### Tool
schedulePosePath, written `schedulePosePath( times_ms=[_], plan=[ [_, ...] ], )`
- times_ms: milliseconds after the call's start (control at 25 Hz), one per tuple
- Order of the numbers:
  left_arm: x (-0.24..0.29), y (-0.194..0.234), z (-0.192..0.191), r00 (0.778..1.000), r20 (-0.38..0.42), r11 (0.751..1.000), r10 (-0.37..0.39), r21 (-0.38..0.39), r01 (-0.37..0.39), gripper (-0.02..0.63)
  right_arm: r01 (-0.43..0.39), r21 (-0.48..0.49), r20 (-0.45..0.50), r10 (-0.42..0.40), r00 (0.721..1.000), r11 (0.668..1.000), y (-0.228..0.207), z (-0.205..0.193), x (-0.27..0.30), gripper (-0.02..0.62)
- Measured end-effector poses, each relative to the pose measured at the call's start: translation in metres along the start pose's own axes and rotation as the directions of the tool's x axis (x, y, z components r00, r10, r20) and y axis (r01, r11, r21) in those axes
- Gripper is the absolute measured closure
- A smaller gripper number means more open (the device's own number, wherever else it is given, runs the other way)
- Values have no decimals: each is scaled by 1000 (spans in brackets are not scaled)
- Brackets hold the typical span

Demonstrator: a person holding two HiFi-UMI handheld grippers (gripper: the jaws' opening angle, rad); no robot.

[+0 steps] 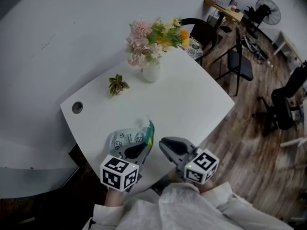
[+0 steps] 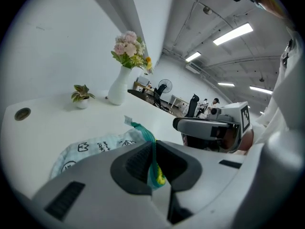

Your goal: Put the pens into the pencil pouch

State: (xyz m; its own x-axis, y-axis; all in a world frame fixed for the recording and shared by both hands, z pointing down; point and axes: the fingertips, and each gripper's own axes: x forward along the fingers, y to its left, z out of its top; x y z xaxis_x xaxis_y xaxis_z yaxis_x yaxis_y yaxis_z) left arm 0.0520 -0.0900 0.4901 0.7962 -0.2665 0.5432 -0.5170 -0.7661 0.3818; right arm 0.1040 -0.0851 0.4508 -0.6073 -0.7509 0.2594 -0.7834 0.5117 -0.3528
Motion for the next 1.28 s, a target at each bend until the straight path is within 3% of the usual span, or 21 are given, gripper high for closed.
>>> schedulePosePath(
  times_ms=[560, 1080, 1280],
  plan=[
    [32, -3, -30, 994, -105, 1000, -6, -30, 3, 577, 71, 46, -45, -69, 997, 996, -23, -20, -14, 554],
    [45, -10, -40, 989, -142, 998, -30, -66, 20, 575, 91, 61, -66, -87, 994, 994, -29, -26, -19, 554],
    [44, -8, -38, 991, -131, 998, -10, -58, 3, 518, 89, 59, -91, -83, 992, 994, -27, -28, -19, 554]
  ],
)
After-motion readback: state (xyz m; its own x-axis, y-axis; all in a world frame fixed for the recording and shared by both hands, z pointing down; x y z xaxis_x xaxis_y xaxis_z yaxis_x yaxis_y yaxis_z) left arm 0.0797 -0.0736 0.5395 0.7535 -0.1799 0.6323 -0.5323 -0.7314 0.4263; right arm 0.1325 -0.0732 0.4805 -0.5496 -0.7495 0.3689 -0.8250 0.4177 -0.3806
